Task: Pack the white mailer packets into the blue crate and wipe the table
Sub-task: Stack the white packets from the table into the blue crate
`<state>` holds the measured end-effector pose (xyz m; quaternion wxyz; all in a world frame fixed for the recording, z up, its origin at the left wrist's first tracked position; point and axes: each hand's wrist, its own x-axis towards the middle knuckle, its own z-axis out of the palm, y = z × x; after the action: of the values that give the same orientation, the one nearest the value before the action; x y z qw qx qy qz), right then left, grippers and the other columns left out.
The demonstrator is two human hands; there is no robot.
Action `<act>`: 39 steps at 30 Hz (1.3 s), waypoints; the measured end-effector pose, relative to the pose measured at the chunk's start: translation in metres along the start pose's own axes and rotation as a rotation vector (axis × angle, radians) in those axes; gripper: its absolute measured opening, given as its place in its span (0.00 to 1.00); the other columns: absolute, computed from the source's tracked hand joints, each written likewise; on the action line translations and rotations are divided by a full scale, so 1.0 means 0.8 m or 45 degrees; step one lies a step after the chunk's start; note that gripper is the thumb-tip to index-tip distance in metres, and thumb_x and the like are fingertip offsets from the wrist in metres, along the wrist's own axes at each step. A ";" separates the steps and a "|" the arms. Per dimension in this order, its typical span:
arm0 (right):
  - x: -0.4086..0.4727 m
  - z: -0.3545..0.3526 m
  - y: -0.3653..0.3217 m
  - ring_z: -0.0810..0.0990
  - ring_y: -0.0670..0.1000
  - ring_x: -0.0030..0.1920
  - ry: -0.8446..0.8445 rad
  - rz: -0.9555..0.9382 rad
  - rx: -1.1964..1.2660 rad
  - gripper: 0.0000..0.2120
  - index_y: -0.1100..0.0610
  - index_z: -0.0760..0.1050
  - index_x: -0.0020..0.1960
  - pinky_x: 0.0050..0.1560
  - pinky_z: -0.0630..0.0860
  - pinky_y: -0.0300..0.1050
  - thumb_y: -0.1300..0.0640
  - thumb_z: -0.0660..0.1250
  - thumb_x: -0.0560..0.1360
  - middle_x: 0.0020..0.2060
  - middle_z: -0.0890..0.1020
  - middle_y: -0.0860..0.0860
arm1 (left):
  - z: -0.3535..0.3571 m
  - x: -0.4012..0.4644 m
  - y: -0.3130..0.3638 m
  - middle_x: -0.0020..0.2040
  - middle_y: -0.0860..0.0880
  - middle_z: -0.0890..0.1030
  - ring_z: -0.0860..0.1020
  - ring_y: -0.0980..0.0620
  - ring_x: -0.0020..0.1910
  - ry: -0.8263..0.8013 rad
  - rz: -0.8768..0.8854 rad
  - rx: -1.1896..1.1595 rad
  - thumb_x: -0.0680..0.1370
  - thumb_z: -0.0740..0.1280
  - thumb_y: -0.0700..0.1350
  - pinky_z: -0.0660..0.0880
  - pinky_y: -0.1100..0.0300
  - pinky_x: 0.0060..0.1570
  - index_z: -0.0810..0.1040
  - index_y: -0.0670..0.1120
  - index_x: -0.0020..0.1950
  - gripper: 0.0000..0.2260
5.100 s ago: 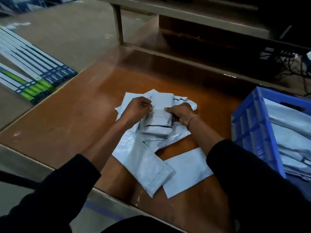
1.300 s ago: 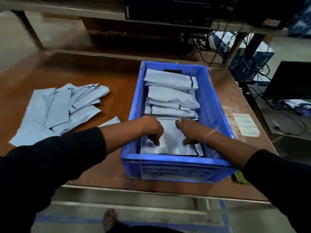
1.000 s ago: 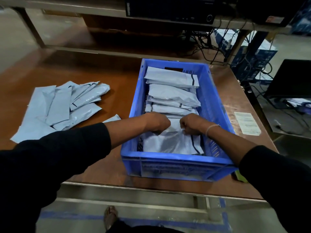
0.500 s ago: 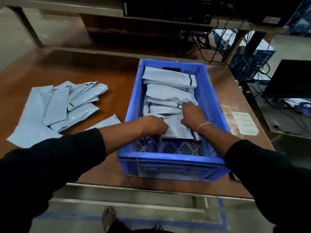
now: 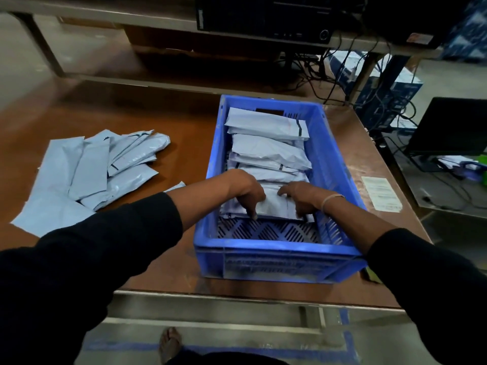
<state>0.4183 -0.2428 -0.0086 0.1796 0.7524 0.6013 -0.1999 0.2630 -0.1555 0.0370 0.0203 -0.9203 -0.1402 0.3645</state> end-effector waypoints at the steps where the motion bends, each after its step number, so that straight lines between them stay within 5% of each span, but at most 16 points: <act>1: -0.005 -0.005 0.000 0.72 0.58 0.69 0.007 0.004 -0.006 0.40 0.53 0.63 0.76 0.67 0.71 0.47 0.64 0.75 0.69 0.72 0.70 0.57 | -0.001 -0.005 -0.005 0.80 0.48 0.65 0.69 0.42 0.75 0.047 0.011 -0.031 0.80 0.65 0.63 0.71 0.48 0.68 0.58 0.49 0.82 0.36; 5: -0.027 -0.035 -0.006 0.75 0.56 0.67 0.167 -0.017 0.105 0.37 0.54 0.67 0.75 0.63 0.70 0.43 0.61 0.76 0.70 0.70 0.74 0.55 | -0.004 -0.030 -0.031 0.78 0.48 0.67 0.70 0.44 0.74 0.343 0.085 -0.215 0.82 0.65 0.59 0.71 0.46 0.69 0.59 0.51 0.82 0.32; 10: -0.047 -0.086 -0.034 0.83 0.50 0.50 0.540 -0.126 0.515 0.25 0.55 0.77 0.66 0.45 0.72 0.29 0.62 0.76 0.70 0.58 0.83 0.52 | 0.012 -0.075 -0.085 0.68 0.48 0.78 0.77 0.49 0.65 0.998 0.177 -0.706 0.82 0.68 0.51 0.73 0.58 0.60 0.73 0.47 0.74 0.22; 15: -0.037 -0.143 -0.120 0.85 0.54 0.38 0.778 -0.294 0.949 0.08 0.54 0.82 0.52 0.38 0.83 0.47 0.59 0.74 0.73 0.41 0.86 0.50 | 0.079 -0.120 -0.171 0.56 0.50 0.84 0.82 0.56 0.56 1.385 0.046 -1.305 0.80 0.71 0.42 0.80 0.56 0.59 0.81 0.45 0.61 0.10; 19: -0.003 -0.175 -0.209 0.85 0.47 0.36 0.700 -0.402 0.898 0.05 0.53 0.83 0.48 0.35 0.77 0.36 0.54 0.74 0.73 0.35 0.85 0.49 | 0.151 -0.149 -0.211 0.58 0.50 0.83 0.80 0.56 0.55 1.294 -0.266 -1.345 0.80 0.71 0.44 0.75 0.71 0.51 0.80 0.44 0.65 0.13; 22: 0.034 -0.188 -0.281 0.86 0.50 0.36 0.439 -0.383 0.601 0.07 0.56 0.83 0.46 0.37 0.81 0.41 0.52 0.74 0.73 0.36 0.86 0.52 | 0.214 -0.146 -0.231 0.57 0.50 0.83 0.81 0.52 0.53 1.052 -0.404 -1.298 0.77 0.73 0.43 0.77 0.62 0.52 0.81 0.45 0.64 0.15; 26: 0.092 -0.168 -0.352 0.76 0.51 0.36 -0.106 -0.254 0.228 0.03 0.52 0.77 0.50 0.32 0.74 0.31 0.56 0.70 0.77 0.41 0.81 0.55 | 0.278 -0.122 -0.232 0.57 0.45 0.81 0.81 0.45 0.55 0.692 -0.447 -1.136 0.71 0.79 0.48 0.77 0.54 0.51 0.77 0.43 0.63 0.24; 28: 0.130 -0.147 -0.366 0.78 0.54 0.48 -0.243 -0.209 0.113 0.21 0.56 0.75 0.64 0.48 0.78 0.41 0.53 0.75 0.74 0.58 0.81 0.54 | 0.301 -0.110 -0.230 0.58 0.43 0.79 0.79 0.42 0.57 0.693 -0.422 -1.062 0.70 0.80 0.49 0.76 0.52 0.52 0.76 0.42 0.63 0.26; 30: 0.146 -0.138 -0.373 0.74 0.53 0.51 -0.285 -0.140 -0.014 0.25 0.61 0.73 0.67 0.53 0.74 0.45 0.53 0.74 0.74 0.61 0.77 0.54 | 0.317 -0.101 -0.232 0.60 0.42 0.78 0.78 0.41 0.58 0.742 -0.400 -0.998 0.70 0.80 0.51 0.74 0.53 0.52 0.75 0.42 0.63 0.27; 35: 0.178 -0.120 -0.377 0.74 0.53 0.43 -0.279 -0.017 -0.133 0.12 0.59 0.77 0.40 0.43 0.71 0.44 0.52 0.75 0.73 0.40 0.78 0.53 | 0.333 -0.083 -0.246 0.55 0.44 0.77 0.78 0.44 0.54 0.797 -0.385 -1.034 0.68 0.80 0.56 0.68 0.57 0.46 0.75 0.45 0.61 0.28; 37: 0.185 -0.133 -0.376 0.75 0.52 0.45 -0.317 -0.037 -0.254 0.14 0.62 0.82 0.48 0.41 0.71 0.39 0.50 0.74 0.74 0.45 0.81 0.54 | 0.330 -0.081 -0.250 0.49 0.48 0.77 0.79 0.46 0.49 0.806 -0.384 -1.121 0.68 0.80 0.57 0.68 0.58 0.42 0.75 0.47 0.54 0.23; 39: 0.182 -0.159 -0.375 0.74 0.52 0.45 -0.284 -0.068 -0.303 0.15 0.63 0.82 0.54 0.29 0.70 0.33 0.51 0.72 0.75 0.49 0.81 0.55 | 0.321 -0.083 -0.254 0.44 0.50 0.79 0.79 0.49 0.44 0.826 -0.371 -1.240 0.70 0.78 0.58 0.70 0.57 0.39 0.75 0.49 0.49 0.19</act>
<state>0.1648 0.0074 0.0159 0.3277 0.6827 0.6170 -0.2142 -0.0068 0.0045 -0.0788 -0.3119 -0.8594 -0.4024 -0.0475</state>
